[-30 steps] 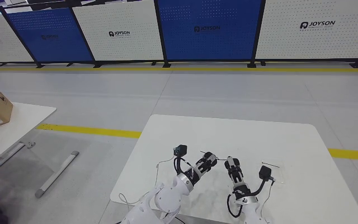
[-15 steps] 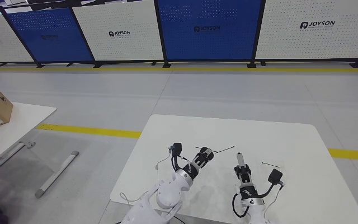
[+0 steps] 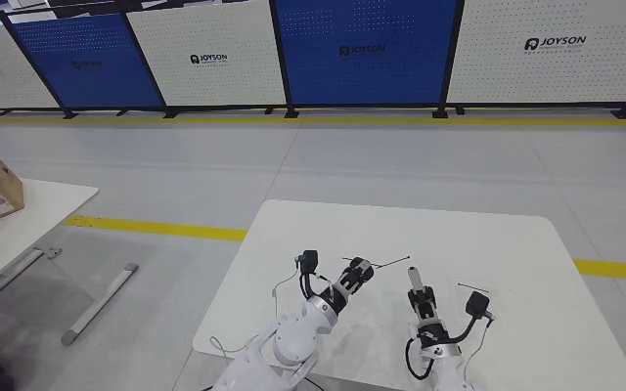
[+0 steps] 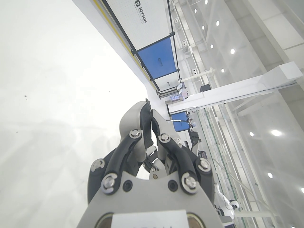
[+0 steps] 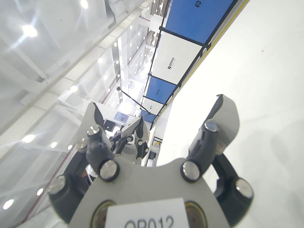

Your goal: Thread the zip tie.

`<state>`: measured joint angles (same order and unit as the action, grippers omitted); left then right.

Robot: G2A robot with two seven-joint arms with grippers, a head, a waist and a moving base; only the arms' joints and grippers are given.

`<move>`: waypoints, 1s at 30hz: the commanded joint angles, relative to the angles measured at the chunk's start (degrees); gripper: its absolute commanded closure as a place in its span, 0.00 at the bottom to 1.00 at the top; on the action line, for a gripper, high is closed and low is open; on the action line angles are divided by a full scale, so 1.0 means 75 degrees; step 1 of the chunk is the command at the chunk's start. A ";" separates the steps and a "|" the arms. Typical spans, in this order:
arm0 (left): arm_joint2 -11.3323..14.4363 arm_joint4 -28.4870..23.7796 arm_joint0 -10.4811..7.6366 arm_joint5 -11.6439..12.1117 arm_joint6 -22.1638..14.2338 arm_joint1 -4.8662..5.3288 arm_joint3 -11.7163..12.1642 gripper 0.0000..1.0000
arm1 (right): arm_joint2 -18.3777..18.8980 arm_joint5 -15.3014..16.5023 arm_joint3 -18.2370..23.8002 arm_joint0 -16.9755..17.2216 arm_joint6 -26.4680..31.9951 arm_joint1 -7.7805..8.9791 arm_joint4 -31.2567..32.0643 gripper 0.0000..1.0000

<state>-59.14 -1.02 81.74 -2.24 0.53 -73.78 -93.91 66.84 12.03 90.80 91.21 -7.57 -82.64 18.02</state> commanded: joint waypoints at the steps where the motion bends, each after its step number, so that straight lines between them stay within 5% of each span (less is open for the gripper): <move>1: -0.0037 -0.0133 0.0028 -0.0121 0.0081 -0.0010 -0.0066 1.00 | 0.0107 0.0227 0.0002 -0.0017 0.0218 0.0048 0.0300 0.00; 10: -0.0328 -0.0299 0.0081 -0.0714 -0.0254 0.0036 -0.0361 1.00 | 0.0776 0.0833 0.0193 -0.0082 0.2059 0.0328 0.1157 0.00; 22: -0.0355 -0.0293 0.0085 -0.0680 -0.0251 0.0040 -0.0376 1.00 | 0.0883 0.0910 0.0267 -0.0017 0.2166 0.0365 0.1141 0.00; 26: -0.0353 -0.0562 0.0103 -0.0687 -0.0339 0.0025 -0.0382 1.00 | 0.0856 0.0728 0.0162 -0.0164 0.2055 0.0396 0.1896 0.00; 30: -0.0465 -0.0748 0.0109 -0.0854 -0.0222 0.0018 -0.0549 1.00 | 0.0878 0.0993 0.0099 -0.0378 0.2237 0.0461 0.2380 0.00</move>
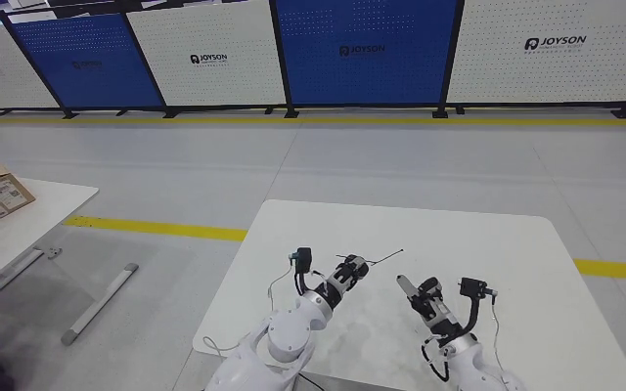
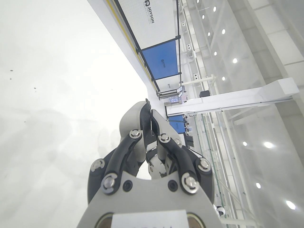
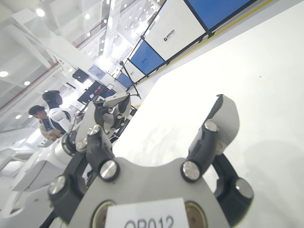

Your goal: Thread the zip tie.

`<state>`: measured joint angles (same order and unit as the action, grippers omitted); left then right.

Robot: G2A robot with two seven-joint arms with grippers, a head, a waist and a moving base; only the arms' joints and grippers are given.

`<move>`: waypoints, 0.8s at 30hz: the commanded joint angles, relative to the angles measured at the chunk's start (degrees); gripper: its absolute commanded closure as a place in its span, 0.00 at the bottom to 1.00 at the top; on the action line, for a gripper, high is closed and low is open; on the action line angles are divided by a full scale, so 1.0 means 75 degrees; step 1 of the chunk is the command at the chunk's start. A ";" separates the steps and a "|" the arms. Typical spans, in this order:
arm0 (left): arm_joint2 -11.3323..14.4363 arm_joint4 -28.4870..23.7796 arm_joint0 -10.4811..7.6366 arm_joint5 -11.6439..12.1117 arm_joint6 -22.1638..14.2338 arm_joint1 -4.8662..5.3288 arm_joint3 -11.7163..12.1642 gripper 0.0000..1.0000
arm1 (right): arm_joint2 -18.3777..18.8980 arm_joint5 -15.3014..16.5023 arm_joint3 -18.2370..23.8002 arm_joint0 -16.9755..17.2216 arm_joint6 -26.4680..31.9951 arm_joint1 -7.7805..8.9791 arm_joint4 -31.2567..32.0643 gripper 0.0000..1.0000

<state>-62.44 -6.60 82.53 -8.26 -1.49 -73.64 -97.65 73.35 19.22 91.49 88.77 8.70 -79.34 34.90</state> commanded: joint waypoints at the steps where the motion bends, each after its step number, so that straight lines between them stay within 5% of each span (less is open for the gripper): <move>1: -0.0038 -0.0069 0.0016 -0.0092 0.0058 -0.0003 -0.0100 1.00 | 0.0008 0.0035 0.0030 -0.0094 0.0134 0.0041 0.0223 0.00; 6: -0.0081 -0.0703 0.0054 -0.0348 -0.0142 -0.0028 -0.0266 1.00 | -0.0010 0.0035 0.0062 -0.0294 0.0616 0.0176 0.0550 0.00; 16: -0.0081 -0.0703 0.0054 -0.0348 -0.0142 -0.0028 -0.0266 1.00 | 0.0021 0.0005 0.0034 -0.0324 0.0582 0.0193 0.0638 0.00; 19: -0.0024 -0.0644 0.0048 -0.0328 -0.0087 -0.0036 -0.0246 1.00 | -0.0177 -0.0323 0.0052 -0.0332 0.0211 0.0227 0.2204 0.00; 24: 0.0085 -0.0567 -0.0002 -0.0299 0.0110 -0.0066 -0.0294 1.00 | -0.0509 -0.0130 -0.0277 -0.0408 -0.0248 0.0229 0.2890 0.00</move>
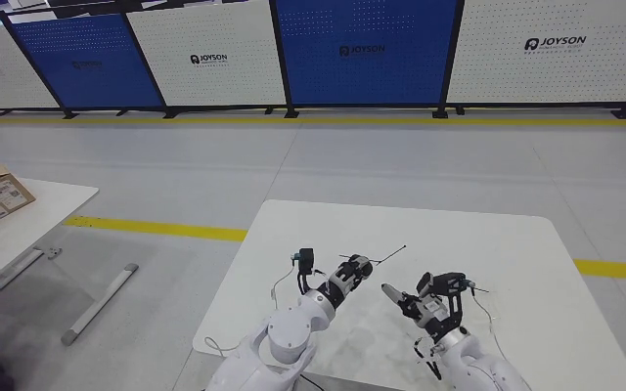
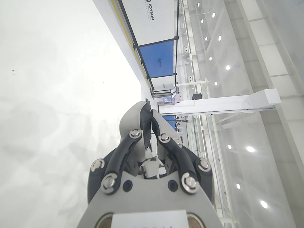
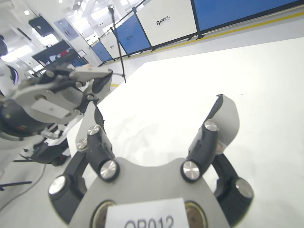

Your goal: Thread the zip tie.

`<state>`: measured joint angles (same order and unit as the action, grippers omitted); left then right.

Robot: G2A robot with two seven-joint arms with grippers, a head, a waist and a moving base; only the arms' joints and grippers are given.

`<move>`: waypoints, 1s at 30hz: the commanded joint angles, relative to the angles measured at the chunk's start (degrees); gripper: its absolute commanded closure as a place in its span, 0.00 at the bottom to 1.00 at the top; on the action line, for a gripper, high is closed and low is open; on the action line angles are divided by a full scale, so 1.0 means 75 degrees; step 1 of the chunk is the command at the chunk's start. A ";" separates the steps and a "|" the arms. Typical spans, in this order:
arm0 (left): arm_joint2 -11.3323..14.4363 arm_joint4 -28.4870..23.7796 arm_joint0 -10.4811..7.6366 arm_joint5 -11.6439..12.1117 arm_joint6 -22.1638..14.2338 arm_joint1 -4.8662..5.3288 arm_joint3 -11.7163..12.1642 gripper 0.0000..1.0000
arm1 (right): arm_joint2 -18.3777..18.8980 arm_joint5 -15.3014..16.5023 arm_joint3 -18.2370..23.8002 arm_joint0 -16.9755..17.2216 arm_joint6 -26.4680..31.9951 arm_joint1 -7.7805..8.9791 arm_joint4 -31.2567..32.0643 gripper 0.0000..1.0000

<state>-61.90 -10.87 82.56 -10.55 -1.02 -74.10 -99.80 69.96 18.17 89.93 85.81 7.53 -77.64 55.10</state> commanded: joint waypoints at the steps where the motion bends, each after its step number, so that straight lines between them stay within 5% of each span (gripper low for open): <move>1: 0.0017 -0.0009 -0.0014 0.0013 0.0090 -0.0011 -0.0012 1.00 | -0.0108 0.0063 -0.0111 -0.0024 -0.0162 0.0003 0.0262 0.00; 17: 0.0035 -0.0058 -0.0032 0.0014 0.0187 -0.0029 0.0002 1.00 | -0.0179 0.0127 -0.0155 -0.0031 -0.0690 0.0018 0.0624 0.00; 26: 0.0068 -0.0073 -0.0040 0.0130 0.0139 -0.0038 0.0014 1.00 | -0.0295 -0.1045 -0.0192 -0.0191 -0.0343 -0.0004 0.1075 0.00; 30: 0.0119 -0.0139 -0.0084 0.0140 0.0094 -0.0054 0.0077 1.00 | -0.0431 -0.1064 -0.0303 -0.0283 -0.0303 -0.0036 0.0898 0.00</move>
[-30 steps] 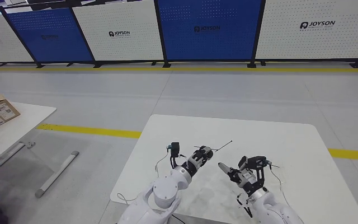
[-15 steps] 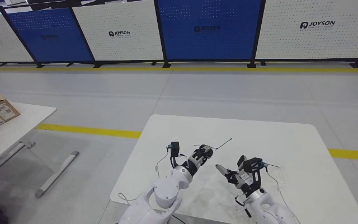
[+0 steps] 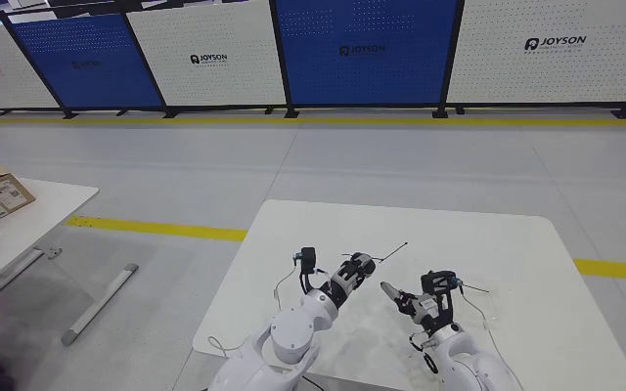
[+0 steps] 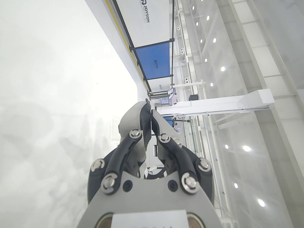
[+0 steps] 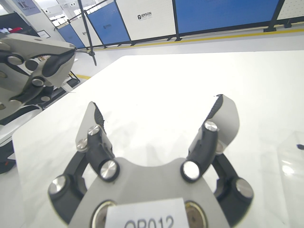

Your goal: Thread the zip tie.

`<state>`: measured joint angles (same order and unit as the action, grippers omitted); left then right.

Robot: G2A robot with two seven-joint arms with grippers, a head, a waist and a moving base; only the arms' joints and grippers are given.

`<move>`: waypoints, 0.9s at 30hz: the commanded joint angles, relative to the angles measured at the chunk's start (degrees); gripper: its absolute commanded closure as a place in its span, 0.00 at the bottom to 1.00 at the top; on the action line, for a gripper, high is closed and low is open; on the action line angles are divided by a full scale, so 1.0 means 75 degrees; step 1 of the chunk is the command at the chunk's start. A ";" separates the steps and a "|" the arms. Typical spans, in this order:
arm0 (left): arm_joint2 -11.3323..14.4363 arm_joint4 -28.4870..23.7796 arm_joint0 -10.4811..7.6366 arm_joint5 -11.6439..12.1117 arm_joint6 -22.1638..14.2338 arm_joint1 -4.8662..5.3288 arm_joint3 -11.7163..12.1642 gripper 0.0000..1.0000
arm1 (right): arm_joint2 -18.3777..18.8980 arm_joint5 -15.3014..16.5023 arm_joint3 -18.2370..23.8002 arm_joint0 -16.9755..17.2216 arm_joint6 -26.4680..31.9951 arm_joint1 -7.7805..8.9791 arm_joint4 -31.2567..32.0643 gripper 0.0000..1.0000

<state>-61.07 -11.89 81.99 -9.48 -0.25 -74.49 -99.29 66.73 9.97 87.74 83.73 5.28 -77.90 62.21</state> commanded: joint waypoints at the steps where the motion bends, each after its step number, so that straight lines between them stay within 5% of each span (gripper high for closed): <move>1: 0.0008 -0.0002 -0.0007 -0.0002 -0.0009 -0.0002 0.0010 1.00 | -0.0001 0.0029 -0.0011 -0.0005 -0.0003 -0.0001 -0.0050 0.00; 11: 0.0059 0.0156 0.0002 0.0147 -0.0027 0.0000 0.0025 1.00 | -0.0069 0.0064 -0.0092 0.0019 -0.0117 -0.0008 -0.0124 0.00; 14: 0.0093 0.0088 0.0010 0.0166 -0.0027 -0.0013 -0.0010 1.00 | -0.0201 -0.0093 -0.0291 -0.0104 -0.0108 -0.0036 -0.0063 0.53; 17: 0.0105 0.0093 0.0009 0.0174 -0.0033 -0.0017 -0.0012 1.00 | -0.0305 -0.0104 -0.0428 -0.0211 -0.0094 -0.0057 -0.0090 0.64; 27: 0.0129 0.0044 0.0038 -0.0001 -0.0206 -0.0017 -0.0022 1.00 | -0.0211 0.0596 -0.0428 -0.0315 -0.0021 -0.0045 -0.0928 0.60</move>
<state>-60.21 -11.67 82.23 -9.23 -1.64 -74.62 -99.38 65.00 13.99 84.50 81.38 5.12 -78.27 55.86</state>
